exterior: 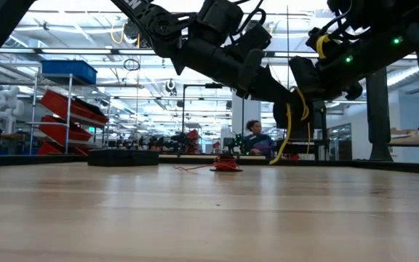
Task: Coil cords
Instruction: Coil the yellow wire on the spool
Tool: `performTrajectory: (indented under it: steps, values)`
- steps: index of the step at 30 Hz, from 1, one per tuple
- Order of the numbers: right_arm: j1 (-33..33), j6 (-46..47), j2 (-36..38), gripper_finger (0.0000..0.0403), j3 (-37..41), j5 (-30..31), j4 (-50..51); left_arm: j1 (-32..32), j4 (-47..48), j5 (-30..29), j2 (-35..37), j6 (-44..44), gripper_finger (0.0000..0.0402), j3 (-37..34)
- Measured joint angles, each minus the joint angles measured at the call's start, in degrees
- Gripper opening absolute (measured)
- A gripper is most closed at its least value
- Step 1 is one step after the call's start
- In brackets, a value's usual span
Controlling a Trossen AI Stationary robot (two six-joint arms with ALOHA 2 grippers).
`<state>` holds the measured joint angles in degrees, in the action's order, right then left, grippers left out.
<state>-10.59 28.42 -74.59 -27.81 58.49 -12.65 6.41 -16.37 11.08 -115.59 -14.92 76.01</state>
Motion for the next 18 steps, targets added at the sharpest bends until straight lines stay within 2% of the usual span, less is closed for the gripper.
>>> performTrajectory:
  steps: [7,18]
  values:
    - [-2.04,2.86,0.0,0.0,0.0,-0.63,5.23,0.46,0.39,-0.09,0.0,0.9,0.0004,0.0]
    - [-7.45,0.87,0.0,0.0,0.02,-2.26,7.39,1.34,2.78,1.11,0.16,1.02,0.0004,0.0]
